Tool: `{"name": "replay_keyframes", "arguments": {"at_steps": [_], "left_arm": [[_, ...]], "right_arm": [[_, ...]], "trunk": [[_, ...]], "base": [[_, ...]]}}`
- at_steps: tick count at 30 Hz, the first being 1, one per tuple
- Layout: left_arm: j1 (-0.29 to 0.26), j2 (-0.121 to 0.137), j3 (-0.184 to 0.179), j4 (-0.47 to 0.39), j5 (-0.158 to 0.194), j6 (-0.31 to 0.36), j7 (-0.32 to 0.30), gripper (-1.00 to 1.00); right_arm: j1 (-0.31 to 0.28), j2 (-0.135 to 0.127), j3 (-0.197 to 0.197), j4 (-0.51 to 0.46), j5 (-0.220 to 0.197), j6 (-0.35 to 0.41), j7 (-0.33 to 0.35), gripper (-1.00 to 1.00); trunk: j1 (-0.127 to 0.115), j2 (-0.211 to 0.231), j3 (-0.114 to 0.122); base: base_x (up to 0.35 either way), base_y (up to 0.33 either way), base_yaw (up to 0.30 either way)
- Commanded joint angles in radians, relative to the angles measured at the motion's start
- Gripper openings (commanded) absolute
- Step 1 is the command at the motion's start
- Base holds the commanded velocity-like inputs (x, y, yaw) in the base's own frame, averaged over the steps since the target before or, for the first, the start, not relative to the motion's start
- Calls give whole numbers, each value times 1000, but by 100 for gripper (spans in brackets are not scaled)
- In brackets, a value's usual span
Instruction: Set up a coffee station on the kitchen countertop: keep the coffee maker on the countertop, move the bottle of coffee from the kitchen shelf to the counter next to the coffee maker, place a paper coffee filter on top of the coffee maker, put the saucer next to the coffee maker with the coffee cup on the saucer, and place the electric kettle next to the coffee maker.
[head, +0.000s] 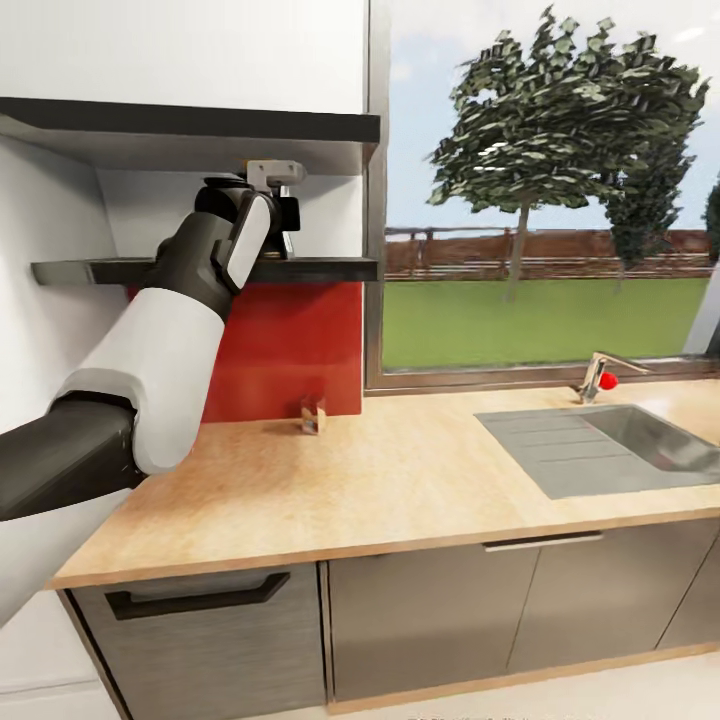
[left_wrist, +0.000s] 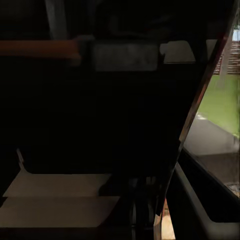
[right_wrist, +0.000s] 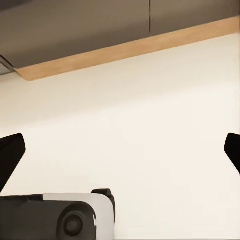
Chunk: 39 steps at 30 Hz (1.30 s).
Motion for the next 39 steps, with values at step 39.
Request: {"name": "replay_keyframes", "arguments": {"at_steps": [39], "left_arm": [[-1,0,-2,2,2,5,4,-100]], "right_arm": [[0,2,7,1,-11,-1,3,100]], "trunk": [[1,-2,-2]], "base": [[111,-124,-132]]}}
